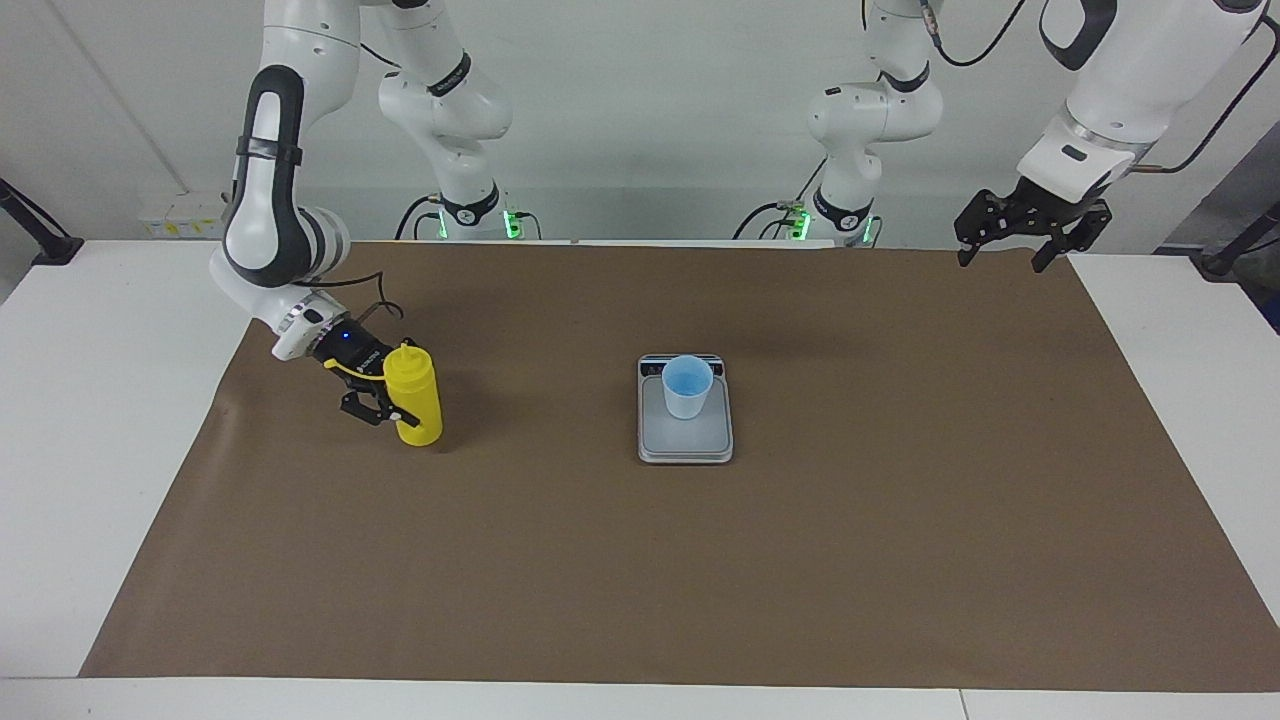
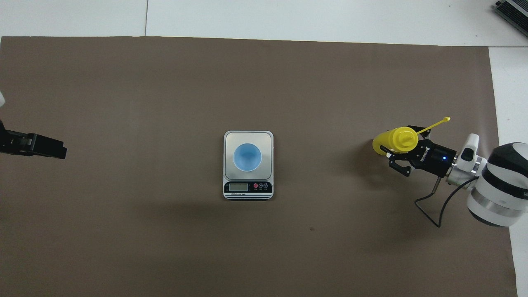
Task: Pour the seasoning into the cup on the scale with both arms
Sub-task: 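Lower the yellow bottle onto the table with the right gripper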
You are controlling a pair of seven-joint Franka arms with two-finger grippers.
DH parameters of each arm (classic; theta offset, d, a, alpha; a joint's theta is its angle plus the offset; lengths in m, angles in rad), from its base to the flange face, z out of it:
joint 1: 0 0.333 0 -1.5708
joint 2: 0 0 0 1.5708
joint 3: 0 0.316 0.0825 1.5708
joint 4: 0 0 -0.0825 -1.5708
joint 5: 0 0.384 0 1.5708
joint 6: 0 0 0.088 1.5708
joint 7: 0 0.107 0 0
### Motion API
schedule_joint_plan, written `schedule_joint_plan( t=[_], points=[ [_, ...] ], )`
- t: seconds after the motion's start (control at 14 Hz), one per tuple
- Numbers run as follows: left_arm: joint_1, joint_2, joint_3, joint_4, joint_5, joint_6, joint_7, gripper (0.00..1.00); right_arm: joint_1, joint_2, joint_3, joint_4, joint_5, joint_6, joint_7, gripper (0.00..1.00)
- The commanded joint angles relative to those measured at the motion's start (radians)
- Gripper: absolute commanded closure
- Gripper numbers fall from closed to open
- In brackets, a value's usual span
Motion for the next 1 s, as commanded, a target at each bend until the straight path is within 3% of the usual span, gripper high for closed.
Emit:
schedule_joint_plan(
  t=[0.0, 0.07, 0.64, 0.93],
  points=[
    [0.008, -0.015, -0.009, -0.018, 0.013, 0.006, -0.007, 0.0, -0.036, 0.007, 0.013, 0.004, 0.04, -0.044, -0.037, 0.7],
    [0.01, -0.015, -0.009, -0.018, 0.013, 0.006, -0.007, 0.0, -0.036, 0.007, 0.013, 0.009, 0.04, -0.047, -0.037, 0.01],
    [0.01, -0.014, -0.009, -0.018, 0.013, 0.006, -0.007, 0.0, -0.061, 0.0, 0.011, 0.006, 0.03, -0.047, -0.042, 0.0],
    [0.01, -0.015, -0.009, -0.016, 0.013, 0.006, -0.007, 0.0, -0.11, -0.016, 0.007, -0.014, -0.105, -0.042, -0.043, 0.0]
  ],
)
